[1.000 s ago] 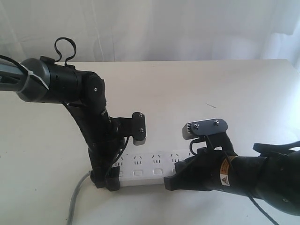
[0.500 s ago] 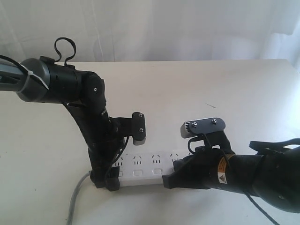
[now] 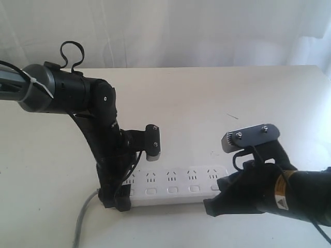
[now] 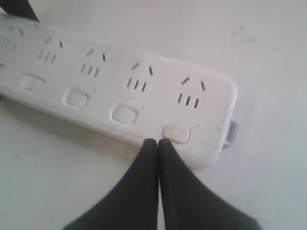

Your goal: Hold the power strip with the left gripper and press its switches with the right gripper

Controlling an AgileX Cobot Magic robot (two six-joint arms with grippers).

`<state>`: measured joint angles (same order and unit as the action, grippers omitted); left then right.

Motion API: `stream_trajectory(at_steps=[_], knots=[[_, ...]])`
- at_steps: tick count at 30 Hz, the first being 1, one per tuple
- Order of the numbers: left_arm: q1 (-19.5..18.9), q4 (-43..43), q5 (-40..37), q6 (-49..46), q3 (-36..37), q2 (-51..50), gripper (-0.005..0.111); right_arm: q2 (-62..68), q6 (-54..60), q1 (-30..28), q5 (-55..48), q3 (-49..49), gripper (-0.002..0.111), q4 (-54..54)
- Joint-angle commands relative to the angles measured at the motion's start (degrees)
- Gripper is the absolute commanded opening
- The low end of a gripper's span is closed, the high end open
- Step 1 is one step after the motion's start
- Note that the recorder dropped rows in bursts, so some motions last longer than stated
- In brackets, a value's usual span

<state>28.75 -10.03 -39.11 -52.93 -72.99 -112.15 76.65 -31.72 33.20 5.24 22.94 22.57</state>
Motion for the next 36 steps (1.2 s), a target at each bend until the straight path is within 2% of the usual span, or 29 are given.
stream_trajectory(at_steps=[1, 10, 18, 22, 29, 36], knots=[[0.0, 0.5, -4.6, 0.3, 1.0, -0.6, 0.000, -5.4, 0.0, -0.1, 0.8, -1.8, 0.000, 0.1], [0.0, 0.1, -8.8, 0.3, 1.0, -0.6, 0.000, -3.1, 0.0, -0.1, 3.2, -2.4, 0.000, -0.1], [0.0, 0.0, -8.2, 0.3, 1.0, -0.6, 0.000, 3.4, 0.0, -0.1, 10.2, -2.4, 0.000, -0.2], [0.0, 0.0, -4.7, 1.2, 1.0, -0.6, 0.000, 6.7, 3.4, -0.1, 13.2, -2.4, 0.000, -3.2], [0.0, 0.4, -1.3, 1.8, 1.0, -0.6, 0.000, 10.9, 22.6, -0.3, 15.9, -2.4, 0.000, -24.8], [0.0, 2.6, 8.3, 1.8, 4.6, -0.6, 0.000, 12.4, 23.9, -0.3, 20.3, -2.4, 0.000, -25.7]])
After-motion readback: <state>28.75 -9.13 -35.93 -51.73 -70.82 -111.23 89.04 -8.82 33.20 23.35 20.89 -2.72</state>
